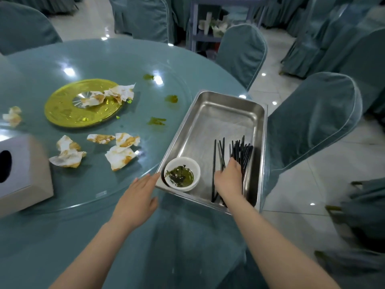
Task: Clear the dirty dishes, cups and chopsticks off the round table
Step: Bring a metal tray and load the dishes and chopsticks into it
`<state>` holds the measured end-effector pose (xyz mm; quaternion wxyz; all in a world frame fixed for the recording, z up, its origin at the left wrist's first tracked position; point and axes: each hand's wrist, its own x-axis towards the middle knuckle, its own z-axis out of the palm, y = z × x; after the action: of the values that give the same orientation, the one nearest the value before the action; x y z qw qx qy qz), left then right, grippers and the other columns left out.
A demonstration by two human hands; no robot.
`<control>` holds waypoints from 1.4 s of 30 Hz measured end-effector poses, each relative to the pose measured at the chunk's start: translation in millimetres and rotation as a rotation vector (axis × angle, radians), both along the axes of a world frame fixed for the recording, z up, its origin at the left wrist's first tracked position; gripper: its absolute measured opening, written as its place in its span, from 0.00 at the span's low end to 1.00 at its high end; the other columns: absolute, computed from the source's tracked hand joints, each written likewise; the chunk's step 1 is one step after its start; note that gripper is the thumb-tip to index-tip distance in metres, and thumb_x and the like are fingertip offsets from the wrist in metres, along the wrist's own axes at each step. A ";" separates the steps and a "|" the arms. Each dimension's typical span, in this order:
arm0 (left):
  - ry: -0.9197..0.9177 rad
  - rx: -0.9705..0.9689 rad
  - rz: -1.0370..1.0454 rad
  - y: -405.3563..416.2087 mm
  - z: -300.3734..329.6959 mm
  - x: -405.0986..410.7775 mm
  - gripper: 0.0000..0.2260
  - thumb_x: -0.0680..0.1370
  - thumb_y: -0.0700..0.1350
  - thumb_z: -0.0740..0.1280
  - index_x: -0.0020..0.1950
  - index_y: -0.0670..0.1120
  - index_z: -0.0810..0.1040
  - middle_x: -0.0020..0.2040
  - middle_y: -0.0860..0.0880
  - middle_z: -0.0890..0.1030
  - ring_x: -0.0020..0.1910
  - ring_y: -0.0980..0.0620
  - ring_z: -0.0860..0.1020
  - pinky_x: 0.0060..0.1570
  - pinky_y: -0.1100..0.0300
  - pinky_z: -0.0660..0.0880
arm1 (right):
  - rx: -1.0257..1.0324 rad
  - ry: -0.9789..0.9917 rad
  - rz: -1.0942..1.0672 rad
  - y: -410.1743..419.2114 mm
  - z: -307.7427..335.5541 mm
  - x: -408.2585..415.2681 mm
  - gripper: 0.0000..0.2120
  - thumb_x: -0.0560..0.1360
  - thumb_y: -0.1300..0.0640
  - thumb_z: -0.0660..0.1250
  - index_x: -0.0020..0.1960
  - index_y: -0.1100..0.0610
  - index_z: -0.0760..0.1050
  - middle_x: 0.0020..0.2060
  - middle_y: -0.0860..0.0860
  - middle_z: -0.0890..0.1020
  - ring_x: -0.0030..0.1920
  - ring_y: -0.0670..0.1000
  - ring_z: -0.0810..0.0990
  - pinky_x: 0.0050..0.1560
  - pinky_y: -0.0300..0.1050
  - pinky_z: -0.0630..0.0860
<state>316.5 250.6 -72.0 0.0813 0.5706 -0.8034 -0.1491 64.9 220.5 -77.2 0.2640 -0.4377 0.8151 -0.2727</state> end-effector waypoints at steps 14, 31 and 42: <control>0.151 -0.054 0.327 69.5 37.5 160.8 0.28 0.78 0.43 0.63 0.76 0.49 0.59 0.75 0.47 0.65 0.75 0.49 0.60 0.72 0.59 0.51 | -0.147 0.119 0.502 19.5 51.3 202.4 0.25 0.75 0.60 0.62 0.72 0.61 0.62 0.71 0.54 0.64 0.72 0.54 0.60 0.71 0.43 0.57; 0.452 -0.003 0.877 190.3 9.3 353.8 0.21 0.76 0.41 0.65 0.69 0.50 0.70 0.67 0.55 0.74 0.64 0.58 0.71 0.57 0.66 0.64 | 0.111 -0.019 0.881 80.4 6.0 449.6 0.17 0.74 0.56 0.64 0.63 0.54 0.73 0.43 0.48 0.81 0.50 0.53 0.79 0.46 0.40 0.71; 0.482 0.061 1.074 234.5 -12.6 427.5 0.17 0.76 0.40 0.65 0.65 0.50 0.74 0.55 0.53 0.81 0.57 0.53 0.78 0.57 0.59 0.71 | 0.418 -0.137 0.929 107.9 -45.2 573.2 0.28 0.75 0.45 0.66 0.67 0.62 0.65 0.56 0.61 0.80 0.56 0.61 0.80 0.58 0.56 0.76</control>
<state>744.0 485.1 -84.6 0.3091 0.8497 -0.3563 -0.2357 638.1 328.4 -122.4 0.4920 -0.6726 0.5526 0.0140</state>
